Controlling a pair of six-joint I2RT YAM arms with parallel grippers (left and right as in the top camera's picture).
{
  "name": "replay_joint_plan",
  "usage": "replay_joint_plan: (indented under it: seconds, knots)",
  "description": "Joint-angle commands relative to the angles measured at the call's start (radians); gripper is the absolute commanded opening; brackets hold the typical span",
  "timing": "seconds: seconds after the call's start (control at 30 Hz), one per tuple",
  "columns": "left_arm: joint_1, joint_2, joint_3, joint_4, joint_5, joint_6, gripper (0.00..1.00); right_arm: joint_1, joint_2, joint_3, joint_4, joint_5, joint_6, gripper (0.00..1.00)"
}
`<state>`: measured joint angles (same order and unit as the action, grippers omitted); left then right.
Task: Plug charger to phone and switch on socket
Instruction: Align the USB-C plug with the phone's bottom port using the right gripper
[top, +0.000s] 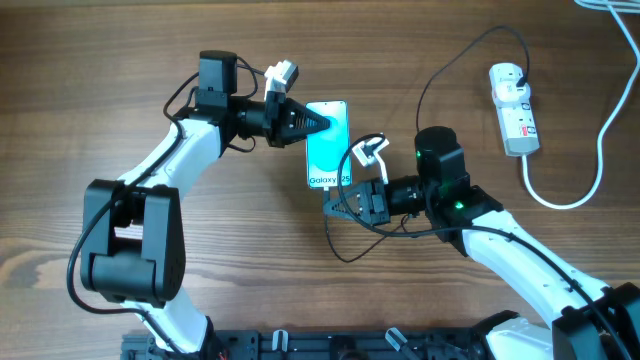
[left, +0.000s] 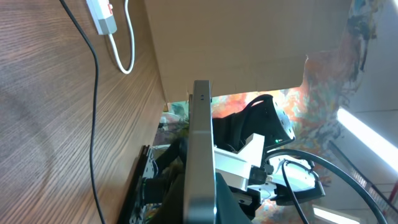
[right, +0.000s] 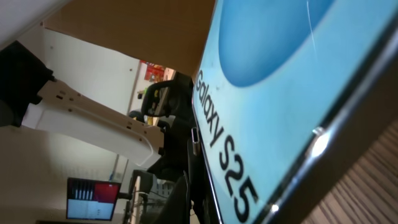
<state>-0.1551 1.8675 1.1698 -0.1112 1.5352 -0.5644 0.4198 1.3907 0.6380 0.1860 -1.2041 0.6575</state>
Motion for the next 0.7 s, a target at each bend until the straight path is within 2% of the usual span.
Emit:
replay_joint_plan:
  seconds: [0.0, 0.37, 0.67]
  knots:
    - [0.003, -0.009, 0.006, 0.0, 0.042, 0.011, 0.04, -0.005, 0.01, 0.002, -0.041, -0.001, 0.004, 0.04]
    - [0.003, -0.009, 0.006, 0.0, 0.042, 0.011, 0.04, -0.02, 0.01, 0.002, -0.064, -0.002, 0.0, 0.04]
    - [0.003, -0.009, 0.006, 0.019, 0.042, 0.011, 0.04, -0.041, 0.01, 0.001, -0.072, -0.093, -0.003, 0.04]
